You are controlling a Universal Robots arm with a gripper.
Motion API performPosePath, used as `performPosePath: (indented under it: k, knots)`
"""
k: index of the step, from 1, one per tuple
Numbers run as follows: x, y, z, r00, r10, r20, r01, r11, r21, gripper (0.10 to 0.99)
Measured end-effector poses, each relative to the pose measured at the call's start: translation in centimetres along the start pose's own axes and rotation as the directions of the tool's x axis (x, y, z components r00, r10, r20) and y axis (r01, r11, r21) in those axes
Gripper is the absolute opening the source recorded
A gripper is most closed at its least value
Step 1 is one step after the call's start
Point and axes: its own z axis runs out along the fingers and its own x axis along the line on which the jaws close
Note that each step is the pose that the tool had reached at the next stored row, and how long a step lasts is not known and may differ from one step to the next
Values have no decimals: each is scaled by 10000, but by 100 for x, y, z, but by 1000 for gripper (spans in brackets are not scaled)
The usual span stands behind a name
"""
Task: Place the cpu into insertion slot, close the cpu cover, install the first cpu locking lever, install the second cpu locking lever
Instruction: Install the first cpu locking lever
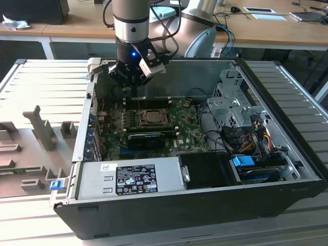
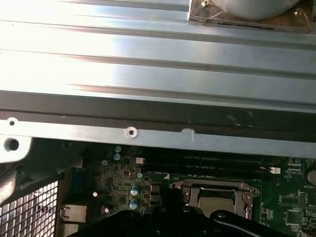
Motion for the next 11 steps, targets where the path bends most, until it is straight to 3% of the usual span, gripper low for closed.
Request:
performPosePath:
  k: [6, 11]
  knots:
    - [-46, -3, 3, 10000, 0, 1, 0, 10000, 0, 106]
    - [-181, -15, 3, 10000, -1, 0, 1, 10000, 1, 106]
